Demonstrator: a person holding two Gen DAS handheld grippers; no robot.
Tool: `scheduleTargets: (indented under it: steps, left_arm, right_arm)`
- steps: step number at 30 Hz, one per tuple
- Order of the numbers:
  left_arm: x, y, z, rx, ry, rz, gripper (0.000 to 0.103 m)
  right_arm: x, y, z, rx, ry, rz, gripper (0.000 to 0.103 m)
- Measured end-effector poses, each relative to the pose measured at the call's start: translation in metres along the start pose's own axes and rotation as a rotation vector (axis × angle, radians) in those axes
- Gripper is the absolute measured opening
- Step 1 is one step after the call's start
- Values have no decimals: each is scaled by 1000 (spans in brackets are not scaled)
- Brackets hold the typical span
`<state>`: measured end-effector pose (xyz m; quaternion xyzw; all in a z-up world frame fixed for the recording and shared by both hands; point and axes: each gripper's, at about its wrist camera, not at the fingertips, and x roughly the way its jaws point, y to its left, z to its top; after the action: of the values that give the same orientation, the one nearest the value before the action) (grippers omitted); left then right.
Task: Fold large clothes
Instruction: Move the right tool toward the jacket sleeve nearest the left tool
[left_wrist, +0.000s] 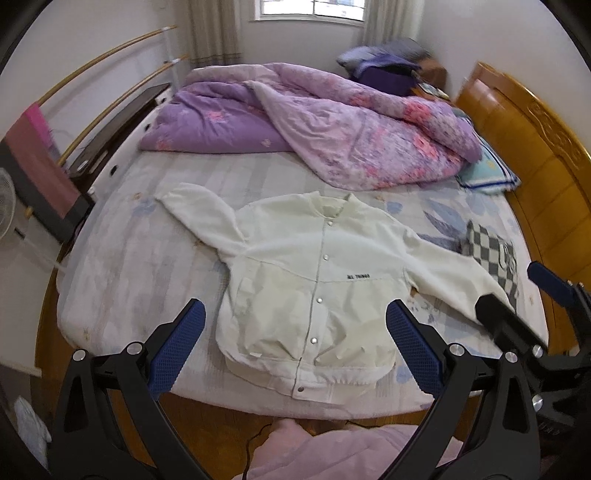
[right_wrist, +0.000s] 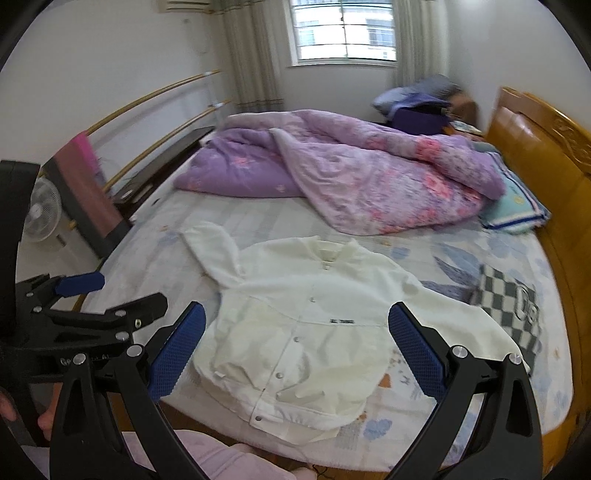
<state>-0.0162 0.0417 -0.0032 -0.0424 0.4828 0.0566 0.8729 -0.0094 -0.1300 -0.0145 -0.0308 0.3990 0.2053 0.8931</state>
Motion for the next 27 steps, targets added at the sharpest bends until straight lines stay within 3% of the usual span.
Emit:
scheduleTargets:
  steps: [7,9,13,18,23,27]
  left_arm:
    - [-3,23,-9,-107,19,57,98]
    - [-4,35,-10,-141,18,84,98]
    - [-6,62,-13,-203,-31,95,98]
    - [6,85,-8,-168,-44,201,98]
    - [35,130,5,-158,-38,197,98]
    - [72,181,25,-130,-27,166,98]
  right_arm:
    - [16,14,-1,-95,15,134,94]
    - [21,15,1,-107,22,163,89]
    - [34,20,8,-117,7,203,88]
    - [46,30,19,-106,-37,237,88]
    - [68,50,31,-83,-62,253,88]
    - [98,74,39,-59,-52,201,88]
